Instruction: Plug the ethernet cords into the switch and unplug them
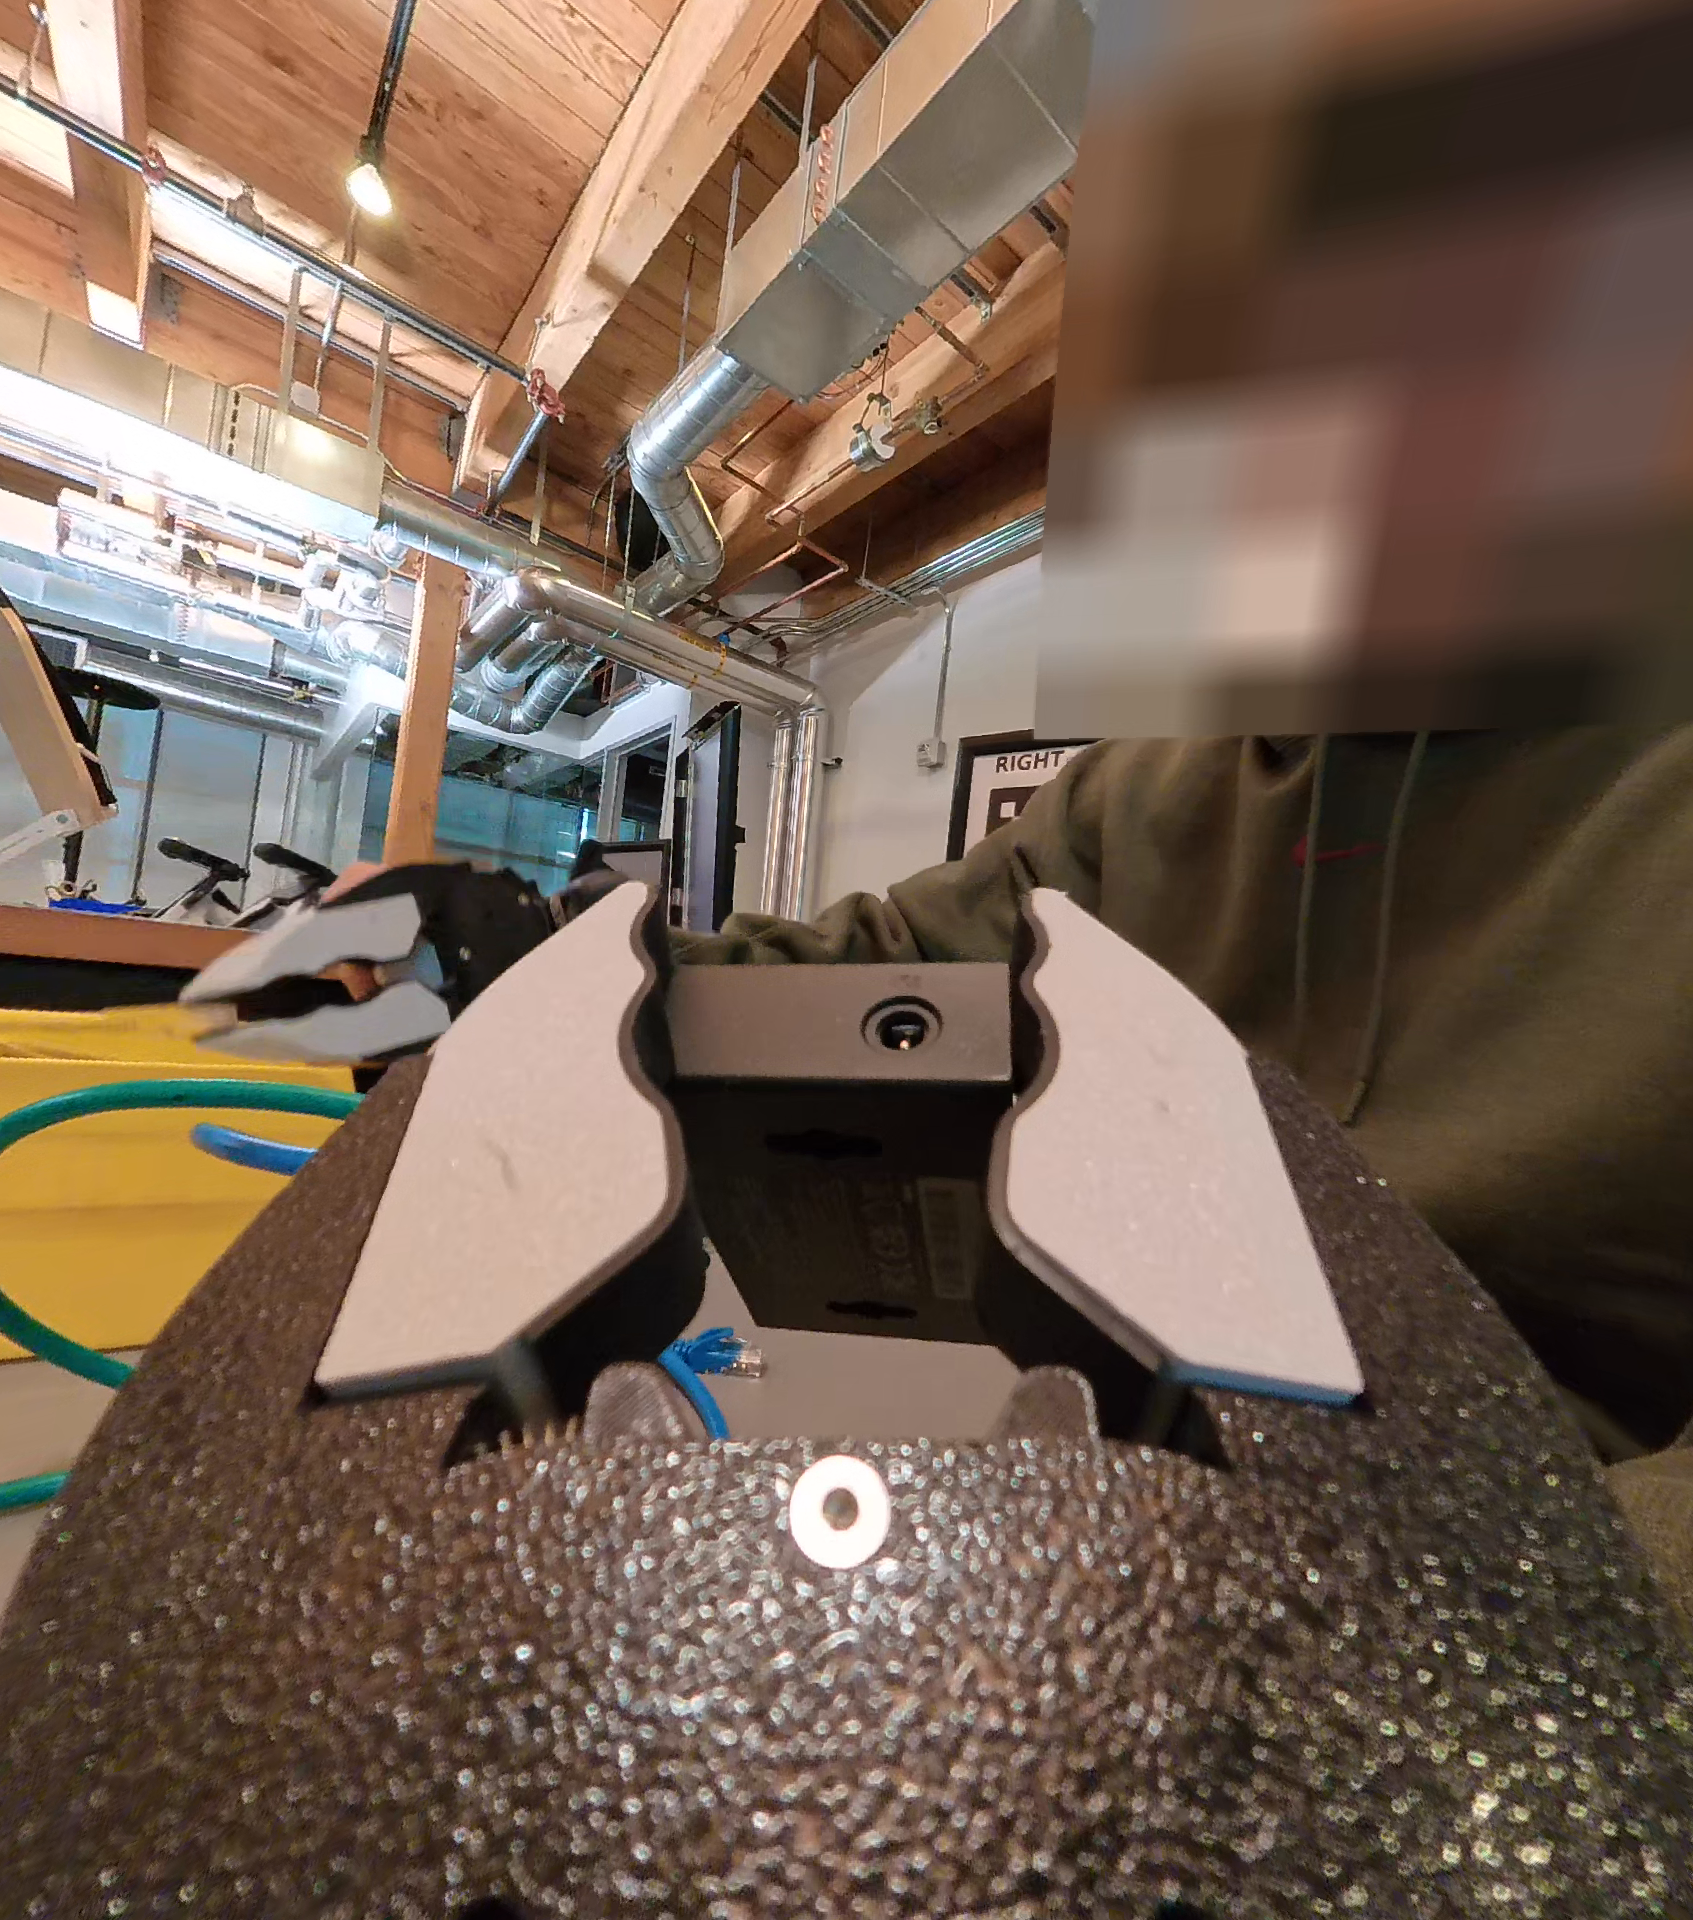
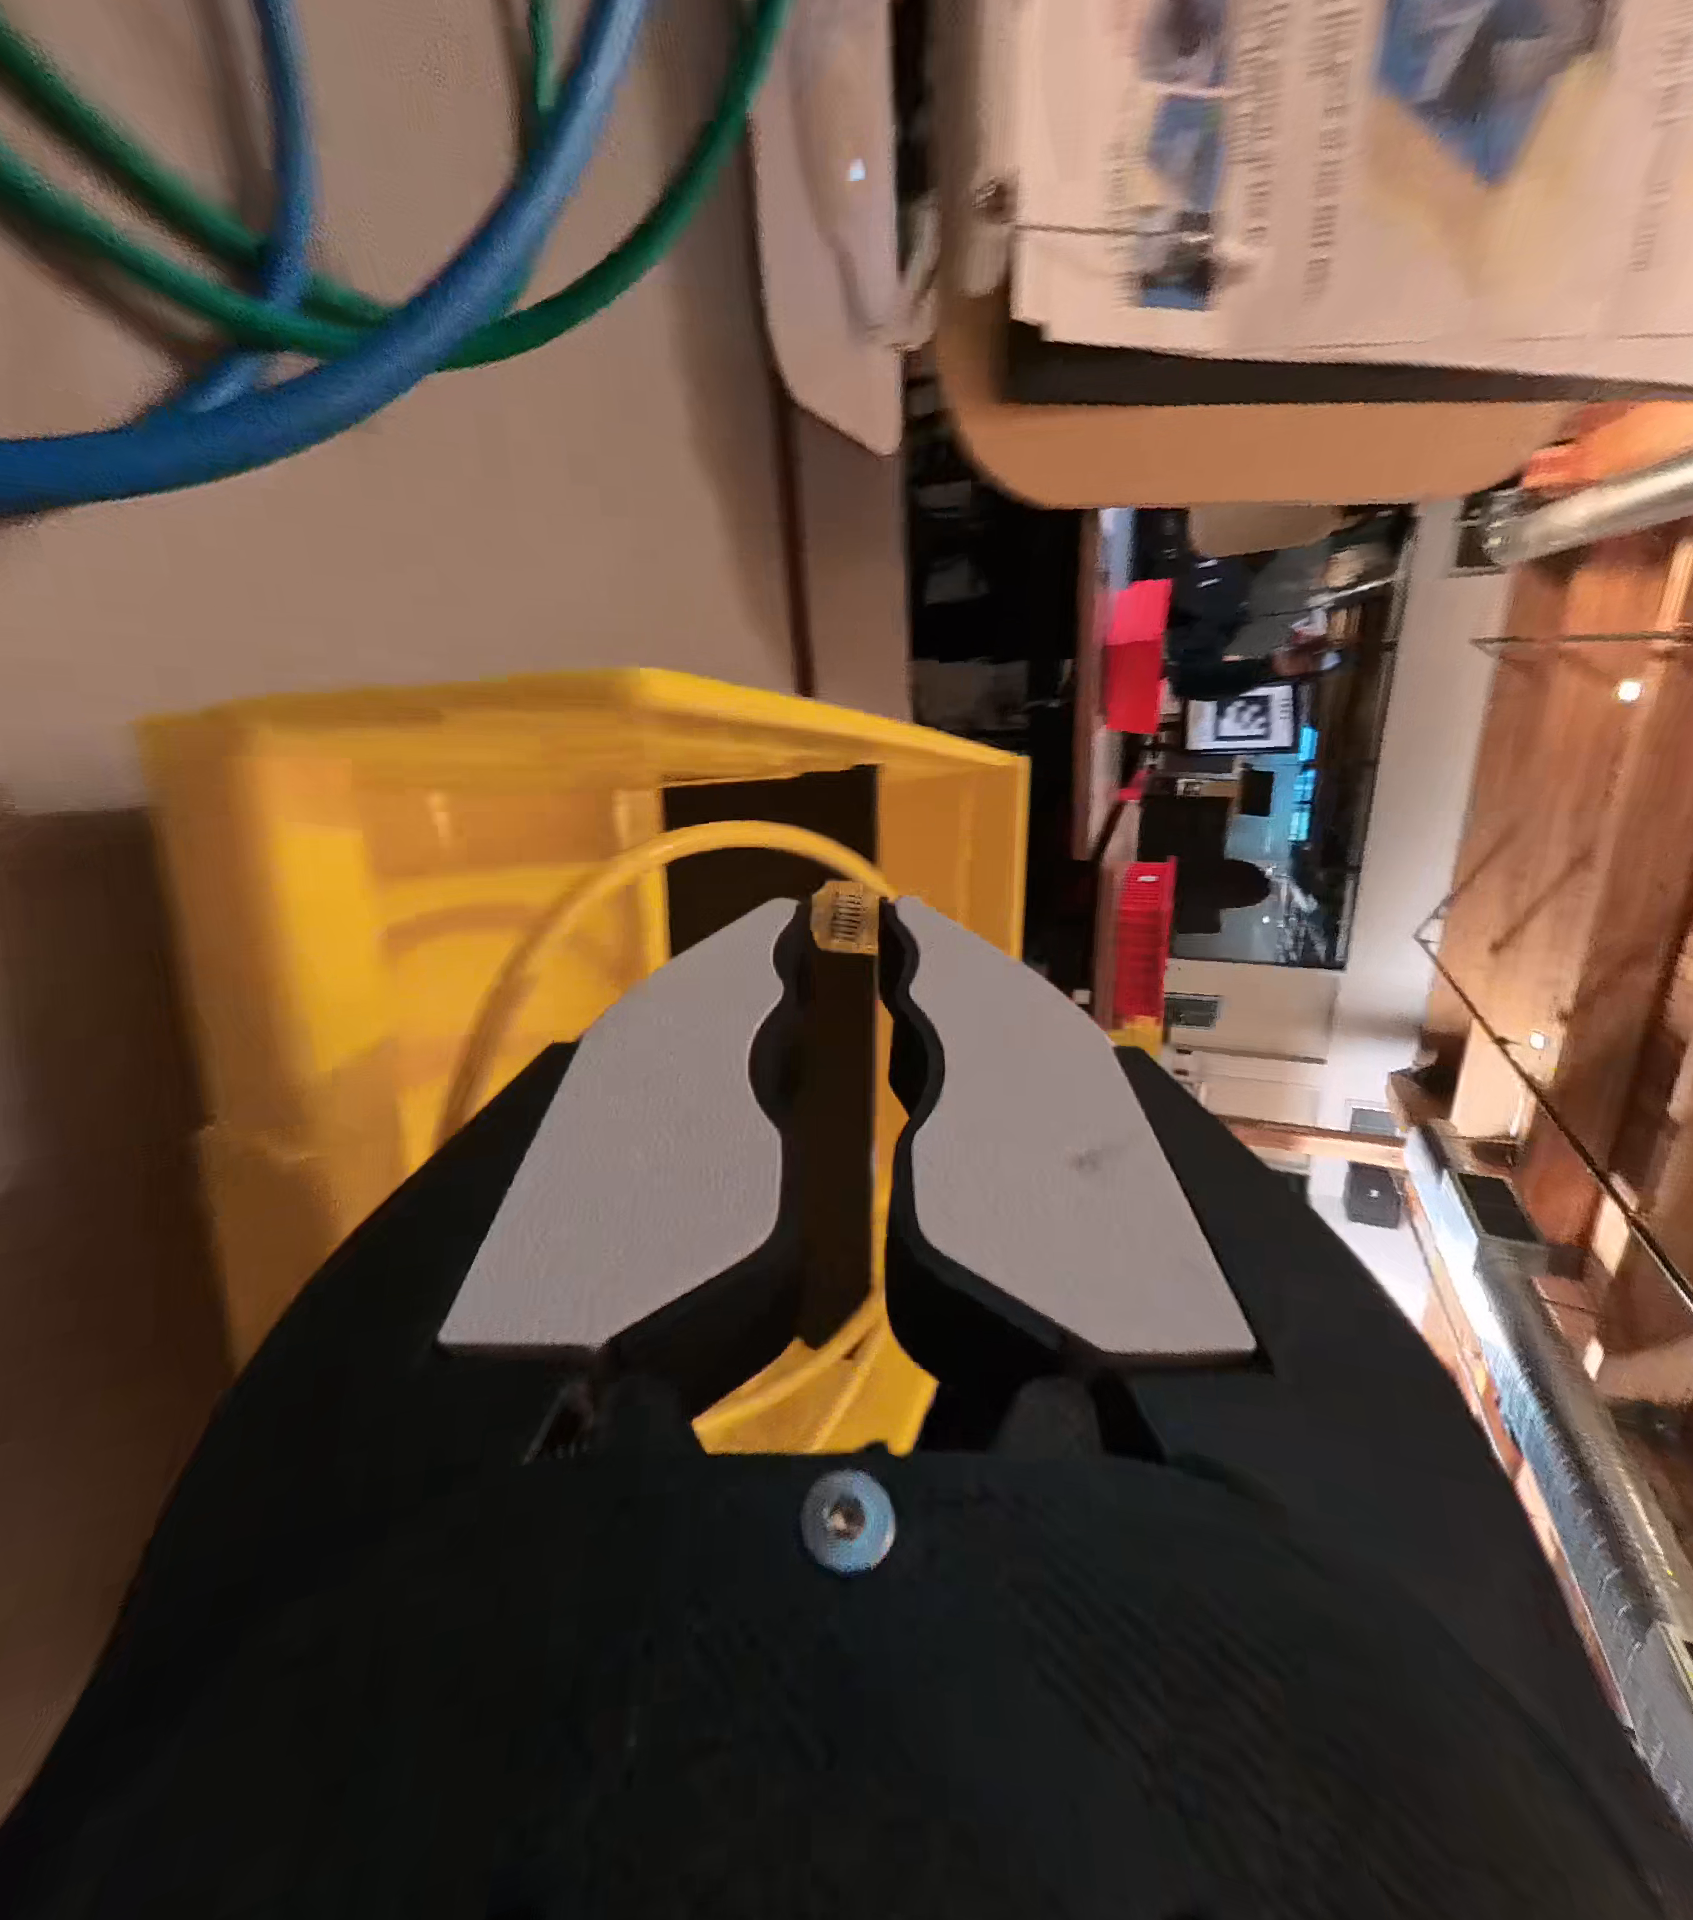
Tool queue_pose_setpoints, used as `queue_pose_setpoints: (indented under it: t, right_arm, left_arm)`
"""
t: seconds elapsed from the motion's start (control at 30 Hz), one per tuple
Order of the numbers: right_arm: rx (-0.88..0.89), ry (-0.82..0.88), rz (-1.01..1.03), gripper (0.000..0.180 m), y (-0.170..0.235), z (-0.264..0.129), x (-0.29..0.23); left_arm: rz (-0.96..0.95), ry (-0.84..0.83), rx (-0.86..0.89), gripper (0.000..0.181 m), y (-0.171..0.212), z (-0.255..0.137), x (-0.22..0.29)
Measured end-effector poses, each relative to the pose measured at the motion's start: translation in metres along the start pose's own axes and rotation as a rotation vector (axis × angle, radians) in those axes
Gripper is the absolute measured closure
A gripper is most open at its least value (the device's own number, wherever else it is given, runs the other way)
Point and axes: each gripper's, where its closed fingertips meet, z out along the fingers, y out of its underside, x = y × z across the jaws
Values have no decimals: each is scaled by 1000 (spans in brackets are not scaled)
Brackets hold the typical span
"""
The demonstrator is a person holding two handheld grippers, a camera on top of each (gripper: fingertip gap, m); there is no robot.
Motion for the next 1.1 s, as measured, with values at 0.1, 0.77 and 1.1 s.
queue_pose_setpoints:
  t: [0.1, 0.77, 1.1]
  right_arm:
    - [-12, -65, 24, 163, 1, 3, -17]
    - [328, -81, 402, 133, -123, -57, 28]
    - [427, 356, -63, 134, -242, -24, -21]
  left_arm:
    - [1, 0, 3, 119, 0, 0, 0]
    - [-16, -10, -9, 118, 1, 2, -3]
    - [-89, 43, 81, 119, -16, 24, -3]
